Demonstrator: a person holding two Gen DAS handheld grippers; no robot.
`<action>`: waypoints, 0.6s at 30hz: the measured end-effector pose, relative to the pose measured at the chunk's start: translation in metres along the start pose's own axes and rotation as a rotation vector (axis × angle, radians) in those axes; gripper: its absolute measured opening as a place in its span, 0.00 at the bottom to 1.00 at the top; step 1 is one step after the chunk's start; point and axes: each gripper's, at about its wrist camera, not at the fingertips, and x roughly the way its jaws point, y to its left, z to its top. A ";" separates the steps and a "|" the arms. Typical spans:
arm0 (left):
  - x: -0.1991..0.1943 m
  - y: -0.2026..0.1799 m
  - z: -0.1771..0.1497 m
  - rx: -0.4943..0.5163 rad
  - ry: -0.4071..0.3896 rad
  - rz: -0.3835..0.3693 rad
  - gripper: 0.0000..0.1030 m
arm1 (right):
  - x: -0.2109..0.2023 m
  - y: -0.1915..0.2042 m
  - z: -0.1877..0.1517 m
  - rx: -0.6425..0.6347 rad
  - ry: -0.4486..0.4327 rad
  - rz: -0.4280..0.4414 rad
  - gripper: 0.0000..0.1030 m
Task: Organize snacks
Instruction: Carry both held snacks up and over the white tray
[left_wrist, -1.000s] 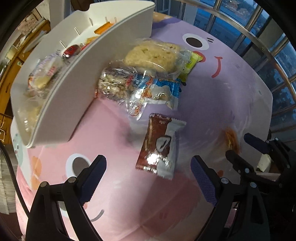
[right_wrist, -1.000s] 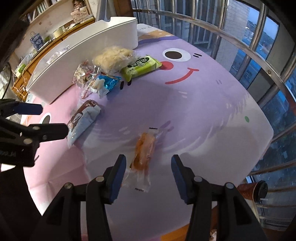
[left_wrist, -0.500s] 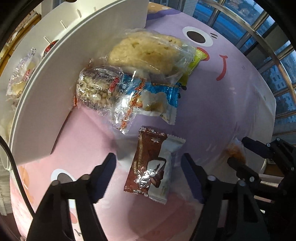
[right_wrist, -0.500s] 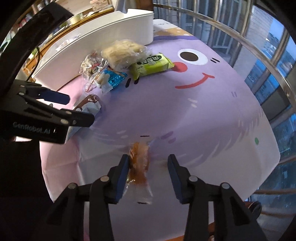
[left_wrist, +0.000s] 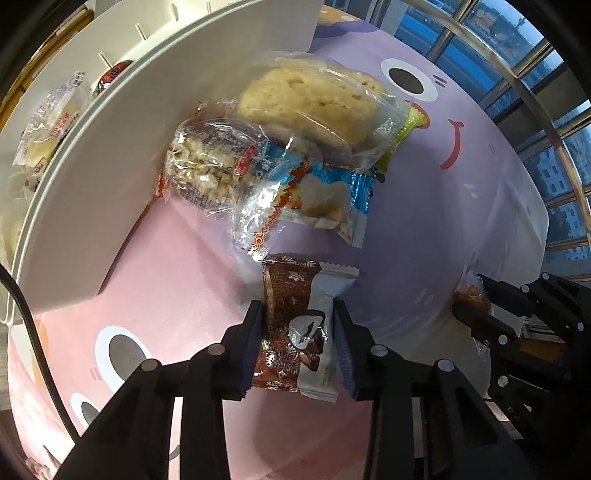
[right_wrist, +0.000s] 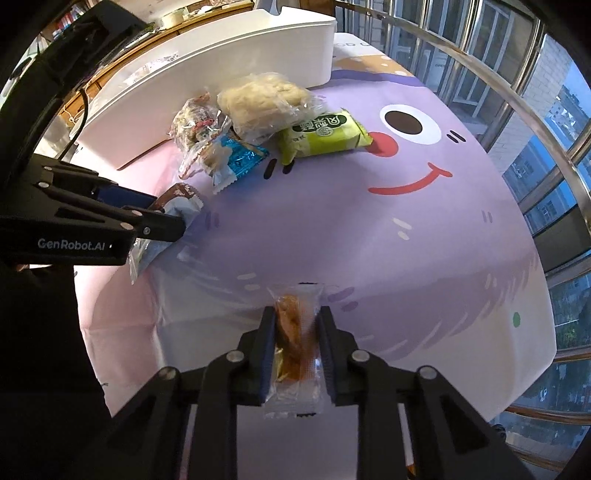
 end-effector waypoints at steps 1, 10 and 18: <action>-0.003 0.002 -0.002 0.003 -0.012 0.007 0.34 | 0.001 0.000 0.000 0.003 0.002 0.004 0.22; -0.035 0.028 -0.028 -0.044 -0.057 0.045 0.33 | -0.002 0.014 0.006 -0.015 0.001 0.002 0.21; -0.074 0.069 -0.069 -0.176 -0.079 0.057 0.33 | -0.014 0.041 0.013 -0.090 -0.039 -0.006 0.21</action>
